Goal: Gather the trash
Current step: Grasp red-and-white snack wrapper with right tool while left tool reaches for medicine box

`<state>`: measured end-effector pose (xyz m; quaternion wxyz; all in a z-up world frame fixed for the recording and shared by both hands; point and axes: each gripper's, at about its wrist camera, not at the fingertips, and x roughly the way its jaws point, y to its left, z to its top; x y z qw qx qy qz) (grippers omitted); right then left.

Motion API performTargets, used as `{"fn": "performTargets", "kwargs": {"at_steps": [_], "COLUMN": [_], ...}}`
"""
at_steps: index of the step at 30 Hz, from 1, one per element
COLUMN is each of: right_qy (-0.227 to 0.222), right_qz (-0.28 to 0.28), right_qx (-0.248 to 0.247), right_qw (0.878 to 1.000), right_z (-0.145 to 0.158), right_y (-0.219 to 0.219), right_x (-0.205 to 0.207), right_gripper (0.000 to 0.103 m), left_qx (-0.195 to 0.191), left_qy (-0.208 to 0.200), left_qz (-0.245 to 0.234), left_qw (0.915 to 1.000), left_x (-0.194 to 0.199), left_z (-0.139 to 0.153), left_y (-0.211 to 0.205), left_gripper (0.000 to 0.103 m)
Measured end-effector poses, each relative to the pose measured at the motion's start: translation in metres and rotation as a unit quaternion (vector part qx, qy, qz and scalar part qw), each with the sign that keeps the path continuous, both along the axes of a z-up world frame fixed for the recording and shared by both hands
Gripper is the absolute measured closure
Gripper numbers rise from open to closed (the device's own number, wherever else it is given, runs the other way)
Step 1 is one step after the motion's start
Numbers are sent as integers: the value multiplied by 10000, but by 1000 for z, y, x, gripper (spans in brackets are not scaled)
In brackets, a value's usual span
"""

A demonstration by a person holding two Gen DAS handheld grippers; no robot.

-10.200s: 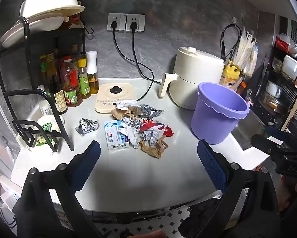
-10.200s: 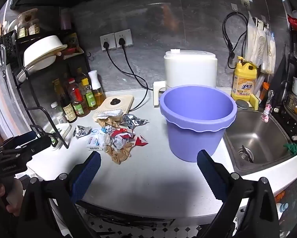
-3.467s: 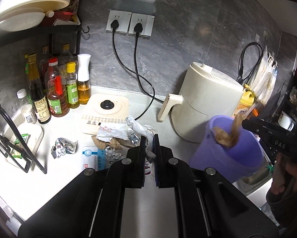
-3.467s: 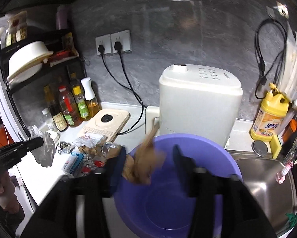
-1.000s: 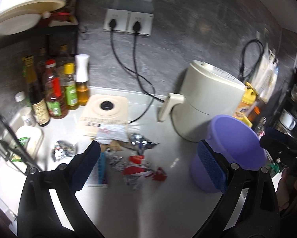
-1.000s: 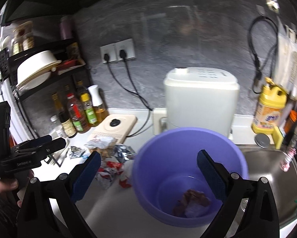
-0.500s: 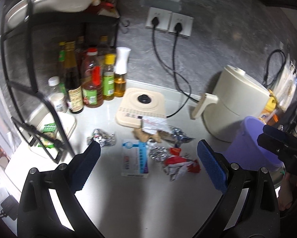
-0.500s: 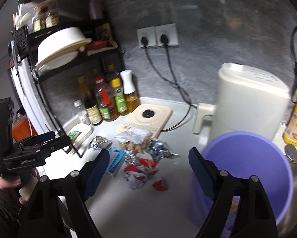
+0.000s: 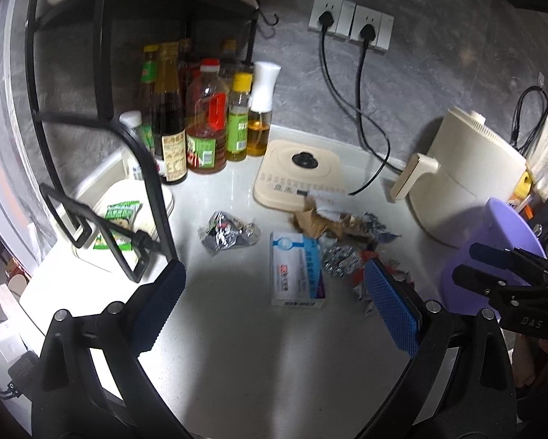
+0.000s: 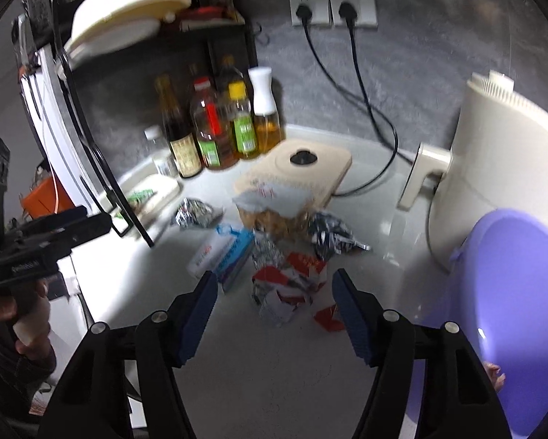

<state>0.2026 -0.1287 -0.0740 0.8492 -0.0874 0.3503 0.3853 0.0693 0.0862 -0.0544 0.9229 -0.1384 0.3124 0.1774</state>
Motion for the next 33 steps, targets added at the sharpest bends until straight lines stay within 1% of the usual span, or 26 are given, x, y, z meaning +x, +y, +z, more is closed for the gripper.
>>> {"fn": "performTargets", "kwargs": {"at_steps": [4,8,14,16,20,21,22,23,25,28,33], "right_qy": [188,332,560,600,739,810,911,1005,1056,1002,836], "right_qz": [-116,-193,-308,-344,-382,-393,-409,-402,-386,-370,-443], "right_qx": [-231,-373,-364,-388,-496,-538,-585,-598,-524,-383,-135], "right_qw": [9995,9986,9973,9968,9953,9945,9933,9923,9923,9935,9954], "right_z": [-23,-41,-56,-58,-71,-74,-79,-82,-82,-75,-54], "right_y": [7,18,34,40,54,57,59,61,60,57,46], "right_x": [7,16,30,34,45,47,50,52,52,48,42], "right_gripper": [41,41,41,41,41,44,61,65,72,74,75], "left_qx": [-124,-165,-269,-298,-249,-257,-282,-310,-345,-383,-473], "left_qy": [168,304,379,472,575,598,614,622,643,689,740], "left_qz": [-94,-210,-268,-310,-453,-467,-469,-470,-486,-541,-709], "left_qw": [9997,9992,9986,9980,9970,9968,9966,9965,9961,9954,9936], "left_x": [4,10,24,31,39,41,42,43,45,50,64], "left_z": [-16,-29,-41,-45,-50,-51,-52,-53,-55,-60,-68], "left_y": [5,11,22,25,30,32,35,37,40,42,39], "left_gripper": [6,6,6,6,6,6,6,6,6,6,6]}}
